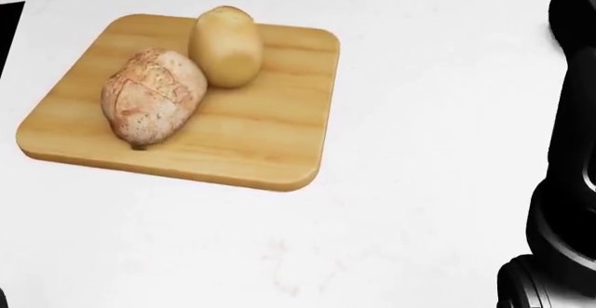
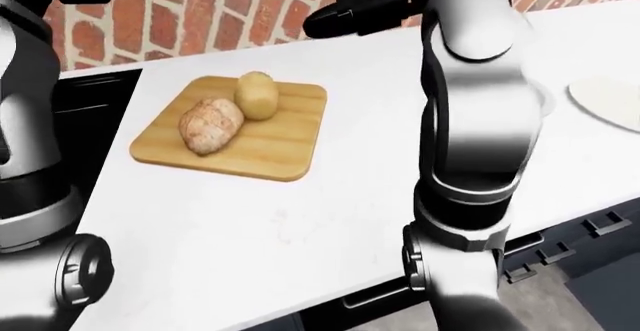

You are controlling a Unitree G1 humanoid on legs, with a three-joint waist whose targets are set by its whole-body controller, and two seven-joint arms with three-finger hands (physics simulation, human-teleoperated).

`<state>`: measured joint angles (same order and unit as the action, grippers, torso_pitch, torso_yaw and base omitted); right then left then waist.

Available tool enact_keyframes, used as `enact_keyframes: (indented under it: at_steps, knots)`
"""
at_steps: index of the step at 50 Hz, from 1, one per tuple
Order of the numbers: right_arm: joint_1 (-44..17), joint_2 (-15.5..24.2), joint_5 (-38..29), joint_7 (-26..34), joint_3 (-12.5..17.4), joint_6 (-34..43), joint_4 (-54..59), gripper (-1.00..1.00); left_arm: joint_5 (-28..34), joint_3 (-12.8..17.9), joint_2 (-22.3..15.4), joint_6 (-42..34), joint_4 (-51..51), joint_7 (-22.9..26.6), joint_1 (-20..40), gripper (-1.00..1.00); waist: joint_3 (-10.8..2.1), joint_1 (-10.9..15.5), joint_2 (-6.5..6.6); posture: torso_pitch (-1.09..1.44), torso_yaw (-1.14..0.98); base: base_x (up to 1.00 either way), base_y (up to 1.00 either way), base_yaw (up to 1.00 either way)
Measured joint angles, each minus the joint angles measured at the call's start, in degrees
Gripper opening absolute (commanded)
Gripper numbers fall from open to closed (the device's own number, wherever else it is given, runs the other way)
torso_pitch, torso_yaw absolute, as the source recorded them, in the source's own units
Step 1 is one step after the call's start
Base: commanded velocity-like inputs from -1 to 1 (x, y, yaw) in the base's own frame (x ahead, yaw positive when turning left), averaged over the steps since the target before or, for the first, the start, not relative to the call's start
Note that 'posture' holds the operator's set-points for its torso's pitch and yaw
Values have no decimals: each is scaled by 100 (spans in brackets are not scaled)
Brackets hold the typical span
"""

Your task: Place all breads on the cutting board.

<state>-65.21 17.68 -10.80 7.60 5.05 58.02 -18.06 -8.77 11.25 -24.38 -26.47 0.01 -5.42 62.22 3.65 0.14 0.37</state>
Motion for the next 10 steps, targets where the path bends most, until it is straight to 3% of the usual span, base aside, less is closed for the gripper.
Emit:
enact_keyframes:
  at_steps: [10]
  knots:
    - [452,16,-355,0,6,-684,-578,100,25,-28,27,781,-847,-373,-236,100,42,-12,8,0,0,0,0,0]
